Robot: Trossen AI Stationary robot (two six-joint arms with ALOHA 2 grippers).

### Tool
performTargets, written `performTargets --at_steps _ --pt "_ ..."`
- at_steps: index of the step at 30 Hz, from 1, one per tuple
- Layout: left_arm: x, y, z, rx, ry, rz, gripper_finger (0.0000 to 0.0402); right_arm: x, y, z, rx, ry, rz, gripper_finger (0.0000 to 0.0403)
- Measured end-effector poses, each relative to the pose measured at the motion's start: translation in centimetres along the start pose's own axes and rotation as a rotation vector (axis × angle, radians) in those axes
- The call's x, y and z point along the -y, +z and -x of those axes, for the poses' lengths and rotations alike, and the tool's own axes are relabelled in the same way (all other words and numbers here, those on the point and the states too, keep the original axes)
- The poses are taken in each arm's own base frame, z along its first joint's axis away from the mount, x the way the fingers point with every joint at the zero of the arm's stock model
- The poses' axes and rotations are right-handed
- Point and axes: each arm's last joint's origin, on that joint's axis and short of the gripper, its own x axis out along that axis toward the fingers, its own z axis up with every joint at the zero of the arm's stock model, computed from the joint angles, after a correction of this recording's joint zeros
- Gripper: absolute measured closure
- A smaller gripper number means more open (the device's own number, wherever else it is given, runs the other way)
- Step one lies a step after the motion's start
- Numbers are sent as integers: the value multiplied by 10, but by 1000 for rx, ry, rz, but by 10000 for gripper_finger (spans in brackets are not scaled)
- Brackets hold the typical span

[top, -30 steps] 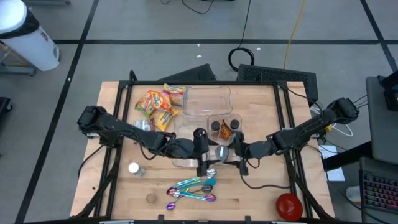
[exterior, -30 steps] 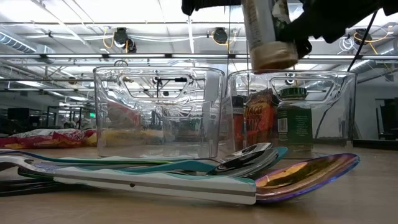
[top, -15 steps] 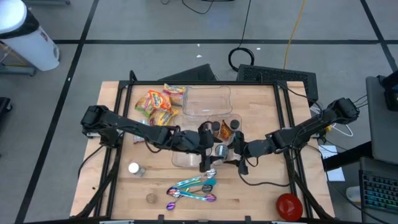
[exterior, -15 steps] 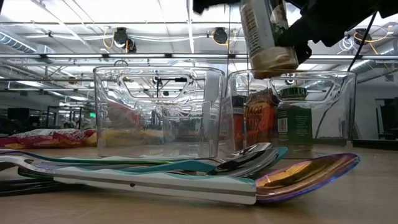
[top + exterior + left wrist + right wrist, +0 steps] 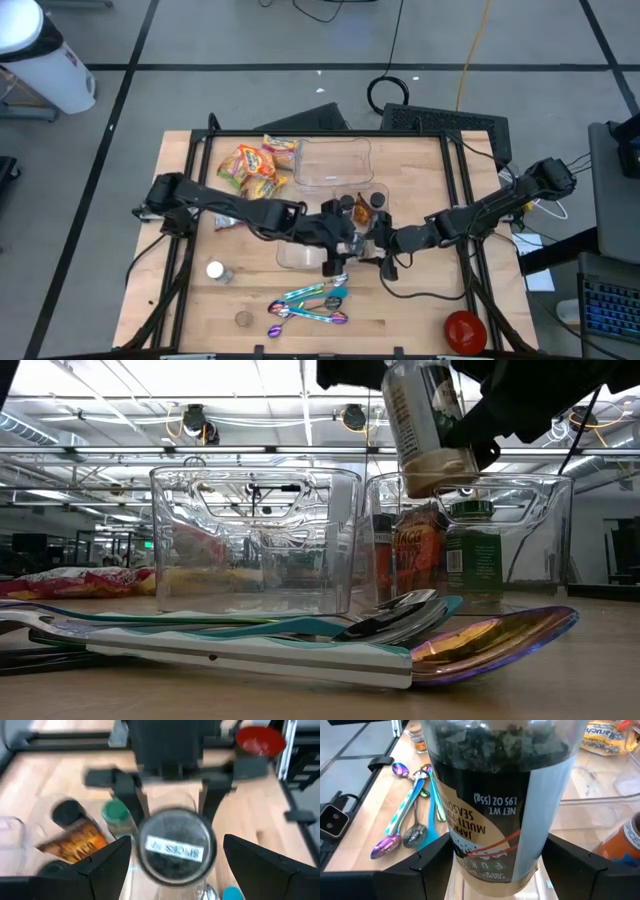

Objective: Pick & Place Food Item
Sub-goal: Put the gold seasoning bottle into the bottom right transparent bin

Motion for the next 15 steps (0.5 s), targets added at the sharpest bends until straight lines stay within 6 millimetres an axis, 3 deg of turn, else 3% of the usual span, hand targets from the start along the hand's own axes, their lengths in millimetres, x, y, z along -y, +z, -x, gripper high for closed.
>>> performTargets --at_steps 15 --pt "-16 -2 -14 -25 -105 39 76 0 0 0 3 2 3 145"
